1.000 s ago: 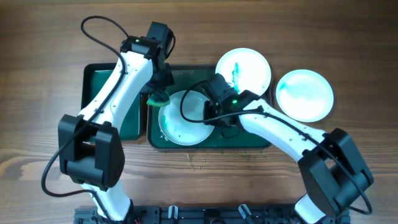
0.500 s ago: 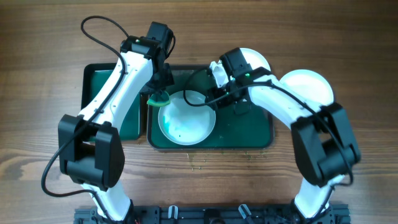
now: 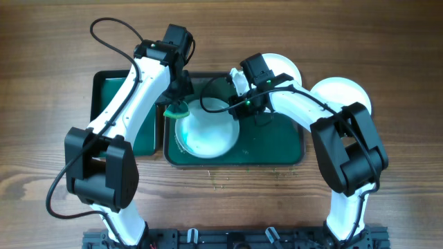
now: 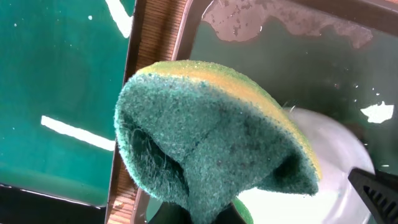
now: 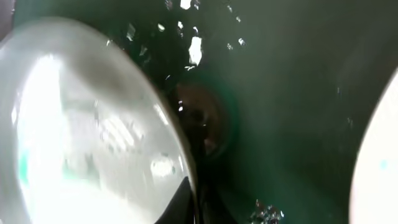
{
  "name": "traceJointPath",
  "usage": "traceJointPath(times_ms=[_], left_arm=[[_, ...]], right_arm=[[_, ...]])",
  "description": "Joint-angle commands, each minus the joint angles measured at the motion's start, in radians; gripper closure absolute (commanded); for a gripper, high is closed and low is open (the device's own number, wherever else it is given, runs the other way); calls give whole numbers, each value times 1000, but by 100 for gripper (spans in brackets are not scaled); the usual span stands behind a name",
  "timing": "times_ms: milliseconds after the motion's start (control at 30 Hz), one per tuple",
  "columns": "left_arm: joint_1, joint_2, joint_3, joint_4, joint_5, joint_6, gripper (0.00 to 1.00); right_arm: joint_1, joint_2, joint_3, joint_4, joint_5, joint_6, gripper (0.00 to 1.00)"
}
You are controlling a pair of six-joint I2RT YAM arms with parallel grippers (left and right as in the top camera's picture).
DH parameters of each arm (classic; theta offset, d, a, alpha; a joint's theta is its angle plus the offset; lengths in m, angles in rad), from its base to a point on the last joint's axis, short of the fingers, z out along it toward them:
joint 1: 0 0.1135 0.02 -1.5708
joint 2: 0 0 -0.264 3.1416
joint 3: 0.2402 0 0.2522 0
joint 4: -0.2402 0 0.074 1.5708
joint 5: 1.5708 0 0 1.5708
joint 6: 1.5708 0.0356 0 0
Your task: Clean dirty plates on tray and stack at the side
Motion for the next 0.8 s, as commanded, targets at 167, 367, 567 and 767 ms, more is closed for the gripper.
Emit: traceJointPath(times_ms=[167, 367, 567, 767], left_arm=[[0, -18, -41, 28, 81, -19, 96], [-1, -4, -197, 197, 164, -55, 96], [-32, -4, -294, 391, 202, -13, 96], [-66, -4, -297, 485, 248, 122, 96]], right_arm=[[4, 25, 13, -143, 224, 537, 96], [4, 25, 13, -180, 277, 592, 96], [4, 25, 13, -173, 277, 567, 96], [4, 25, 13, -172, 277, 561, 96]])
